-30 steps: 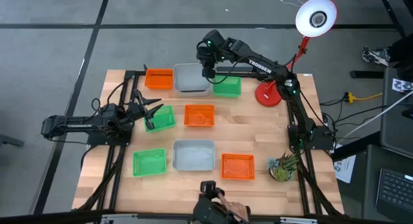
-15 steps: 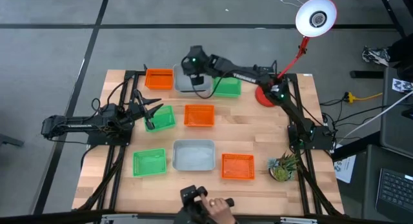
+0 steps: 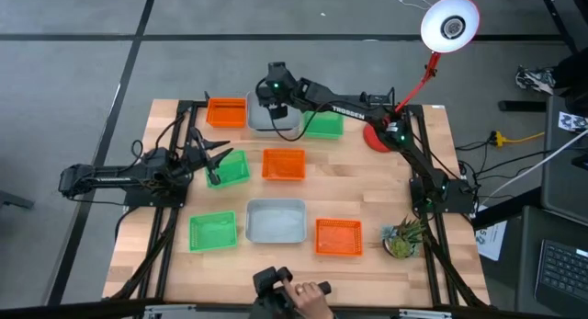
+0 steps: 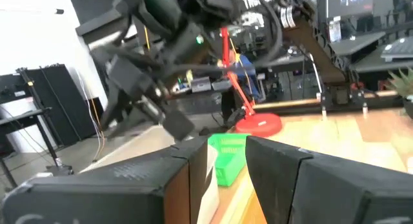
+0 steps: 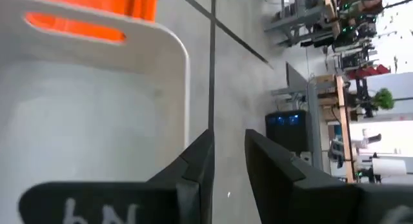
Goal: Stack baskets by color
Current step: Stack the middle right gray bin on the top gray bin
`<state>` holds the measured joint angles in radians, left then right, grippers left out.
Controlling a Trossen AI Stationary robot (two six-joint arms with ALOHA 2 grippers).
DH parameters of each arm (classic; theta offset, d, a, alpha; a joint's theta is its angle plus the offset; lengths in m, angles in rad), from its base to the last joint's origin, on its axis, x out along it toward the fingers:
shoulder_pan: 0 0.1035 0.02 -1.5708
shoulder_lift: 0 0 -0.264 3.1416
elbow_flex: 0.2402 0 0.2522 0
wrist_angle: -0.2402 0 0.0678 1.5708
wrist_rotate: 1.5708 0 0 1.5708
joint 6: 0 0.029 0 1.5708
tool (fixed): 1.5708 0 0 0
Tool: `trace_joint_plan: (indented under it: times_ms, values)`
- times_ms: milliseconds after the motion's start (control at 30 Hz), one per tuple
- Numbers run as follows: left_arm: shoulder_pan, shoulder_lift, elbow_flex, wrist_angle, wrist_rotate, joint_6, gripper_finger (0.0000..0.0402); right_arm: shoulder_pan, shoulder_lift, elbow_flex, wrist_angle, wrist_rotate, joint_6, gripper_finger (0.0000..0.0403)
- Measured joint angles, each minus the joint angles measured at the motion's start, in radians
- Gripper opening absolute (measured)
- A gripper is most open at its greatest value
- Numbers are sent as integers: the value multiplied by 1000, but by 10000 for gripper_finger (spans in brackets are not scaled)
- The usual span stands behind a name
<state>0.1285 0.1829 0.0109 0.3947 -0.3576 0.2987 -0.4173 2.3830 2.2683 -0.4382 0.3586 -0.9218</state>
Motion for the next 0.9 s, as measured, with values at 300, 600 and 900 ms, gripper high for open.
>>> trace_joint_plan:
  times_ms: [300, 600, 900]
  values:
    - [0, 0, 0, -21, -2, 0, 100, -29, -6, 1, -109, -174, 98, 87]
    - [0, 0, 0, -21, -2, 0, 100, -70, -4, 1, -129, -178, 109, 87]
    - [0, 0, 0, -21, -2, 0, 100, -98, -2, 0, -179, -256, 172, 87]
